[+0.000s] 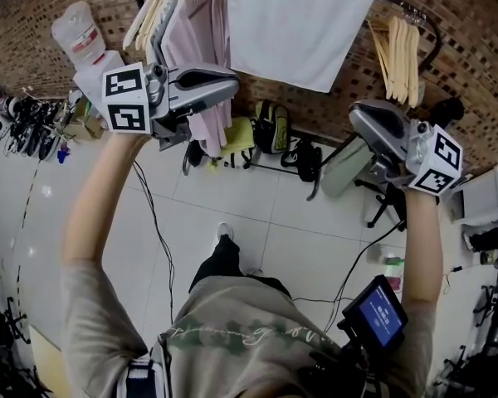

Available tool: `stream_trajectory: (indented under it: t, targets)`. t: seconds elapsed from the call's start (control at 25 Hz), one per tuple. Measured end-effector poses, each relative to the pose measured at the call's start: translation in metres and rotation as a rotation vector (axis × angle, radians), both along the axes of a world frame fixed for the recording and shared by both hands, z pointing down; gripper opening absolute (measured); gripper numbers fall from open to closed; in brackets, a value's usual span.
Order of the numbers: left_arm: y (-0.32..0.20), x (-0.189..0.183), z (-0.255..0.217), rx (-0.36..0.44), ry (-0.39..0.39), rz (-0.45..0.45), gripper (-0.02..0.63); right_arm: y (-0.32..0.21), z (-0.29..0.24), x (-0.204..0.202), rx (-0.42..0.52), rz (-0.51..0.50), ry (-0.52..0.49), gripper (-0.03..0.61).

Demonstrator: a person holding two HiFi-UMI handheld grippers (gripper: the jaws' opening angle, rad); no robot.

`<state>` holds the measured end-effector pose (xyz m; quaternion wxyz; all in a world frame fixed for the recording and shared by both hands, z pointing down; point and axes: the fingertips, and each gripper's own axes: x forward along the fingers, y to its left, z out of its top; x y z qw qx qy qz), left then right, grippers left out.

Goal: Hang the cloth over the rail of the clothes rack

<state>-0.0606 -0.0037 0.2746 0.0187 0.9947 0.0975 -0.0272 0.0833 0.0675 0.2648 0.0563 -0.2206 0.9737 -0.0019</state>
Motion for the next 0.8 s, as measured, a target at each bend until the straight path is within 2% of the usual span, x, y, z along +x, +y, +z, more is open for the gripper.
stream_trajectory:
  t: [0.2, 0.36, 0.48, 0.8]
  targets:
    - [0.024, -0.010, 0.006, 0.030, -0.033, 0.021, 0.006, 0.028, 0.009, -0.026, 0.015, 0.027, 0.043, 0.008]
    - [0.030, -0.007, -0.003, 0.048, -0.038, 0.055, 0.006, 0.028, -0.010, -0.027, 0.034, 0.037, -0.029, 0.008]
    - [0.031, -0.002, -0.004, 0.076, -0.060, 0.065, 0.006, 0.025, -0.017, -0.028, 0.043, 0.042, -0.016, 0.008]
    - [0.047, -0.010, 0.003, 0.055, -0.030, 0.083, 0.006, 0.034, 0.006, -0.045, 0.020, 0.020, 0.041, 0.008]
